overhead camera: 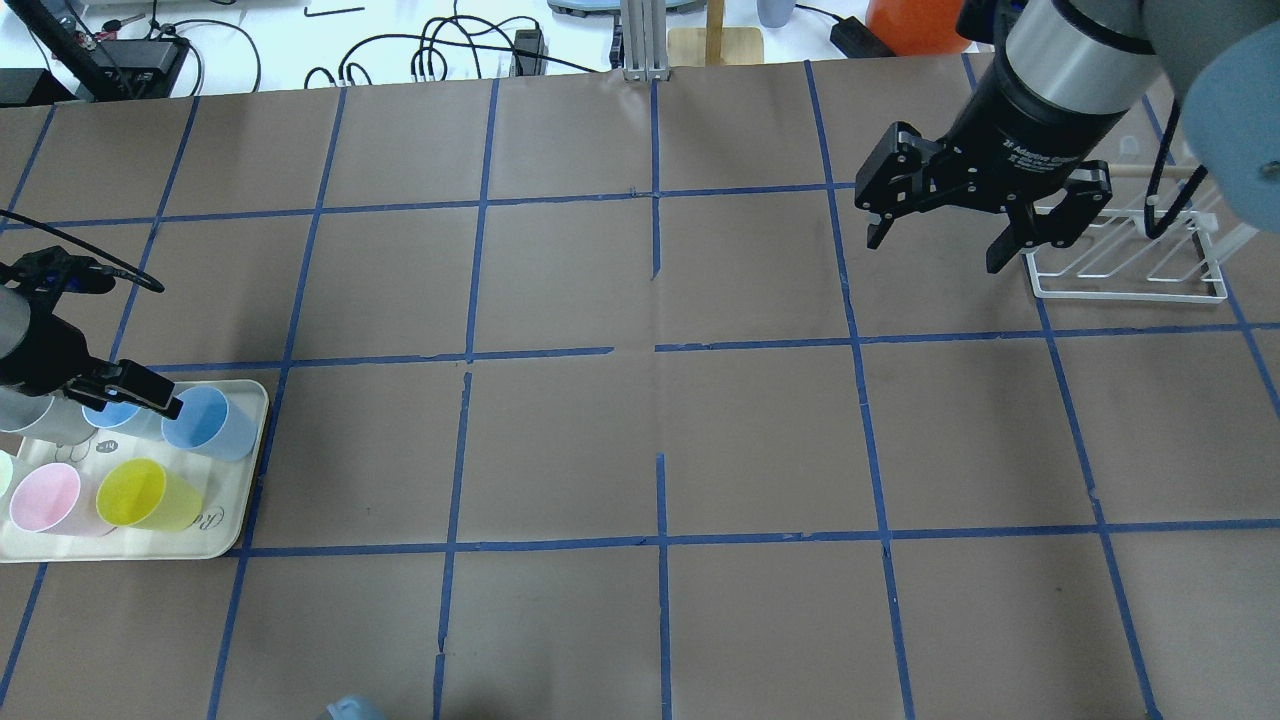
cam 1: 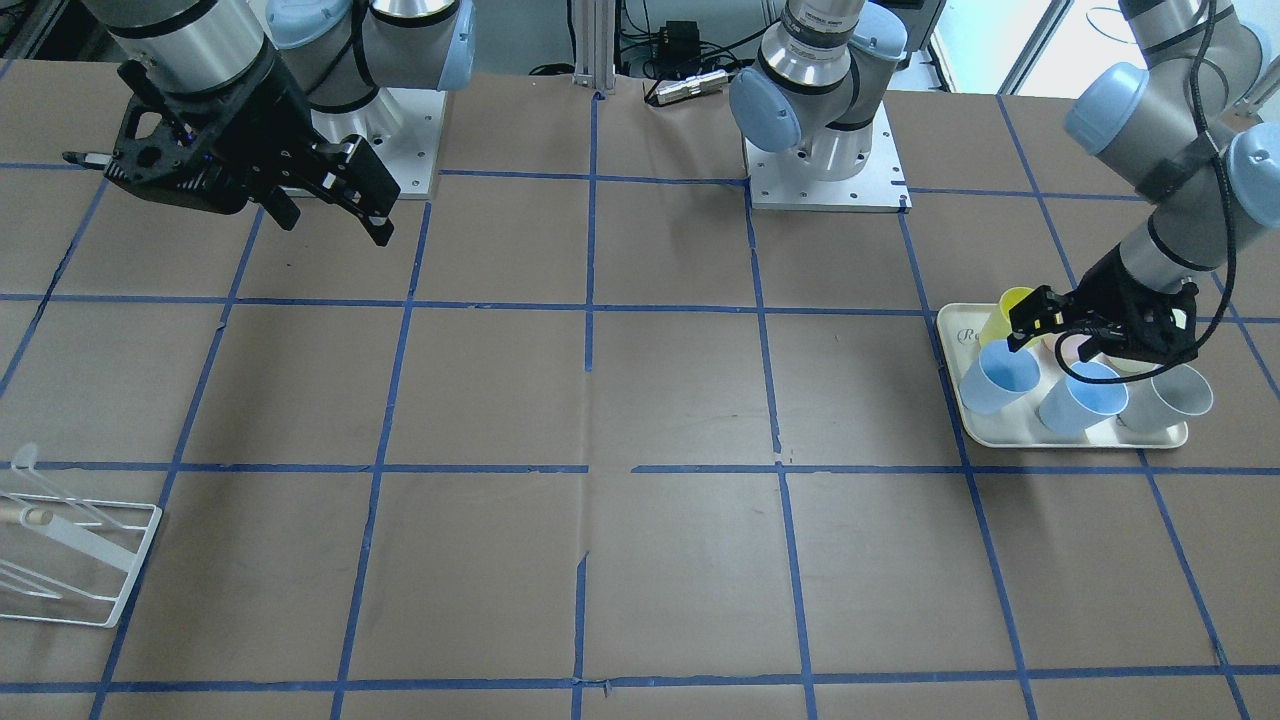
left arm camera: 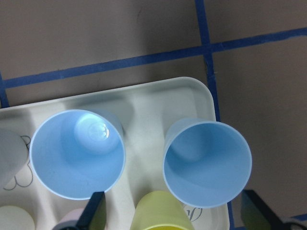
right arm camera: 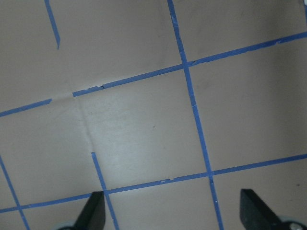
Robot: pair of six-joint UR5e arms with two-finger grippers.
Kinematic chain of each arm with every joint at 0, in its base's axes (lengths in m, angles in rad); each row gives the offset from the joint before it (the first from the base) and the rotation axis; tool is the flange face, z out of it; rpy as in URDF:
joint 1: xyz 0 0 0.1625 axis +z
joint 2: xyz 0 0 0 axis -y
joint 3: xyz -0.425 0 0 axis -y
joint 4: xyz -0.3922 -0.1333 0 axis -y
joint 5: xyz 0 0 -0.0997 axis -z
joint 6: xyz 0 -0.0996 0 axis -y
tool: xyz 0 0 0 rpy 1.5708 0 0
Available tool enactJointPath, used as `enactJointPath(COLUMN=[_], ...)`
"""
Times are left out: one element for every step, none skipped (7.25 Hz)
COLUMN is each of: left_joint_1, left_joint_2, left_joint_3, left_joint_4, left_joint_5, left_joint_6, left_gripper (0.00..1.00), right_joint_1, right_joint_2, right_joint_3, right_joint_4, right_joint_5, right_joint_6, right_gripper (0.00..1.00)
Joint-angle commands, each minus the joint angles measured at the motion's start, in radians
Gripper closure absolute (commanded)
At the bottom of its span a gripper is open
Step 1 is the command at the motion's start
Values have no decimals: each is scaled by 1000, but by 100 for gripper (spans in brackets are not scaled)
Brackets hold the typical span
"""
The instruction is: Transfer IKEA cup to right arm and place on rack
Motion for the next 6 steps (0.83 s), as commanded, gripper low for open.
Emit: enactJointPath(left_joint_1=[0,2,2,2,1,1], left_joint_2=[-16,-20,-26,-40,-46,-49], left_joint_3=[-14,-13,-16,-16,-14,-13], left_joint_4=[6,8,6,5,6,8], left_joint_5=[-1,1,-1,-1,5,7], left_joint_6=[-56,-49,-56,-62,-62,-59], left_gripper=[4,4,4,5,11,14], right_joint_1=[-1,0,0,0,0,0], right_joint_2=[41,43,43,44,52,60], right_joint_3=[-2,-2,3,3,3,3], right_joint_4=[-47,-76,-79,-79,-83,-89], right_joint_5=[149,231,329,359,394,442], right_joint_6=[298,356,417,440,456,503], right_gripper=[0,0,0,0,0,0])
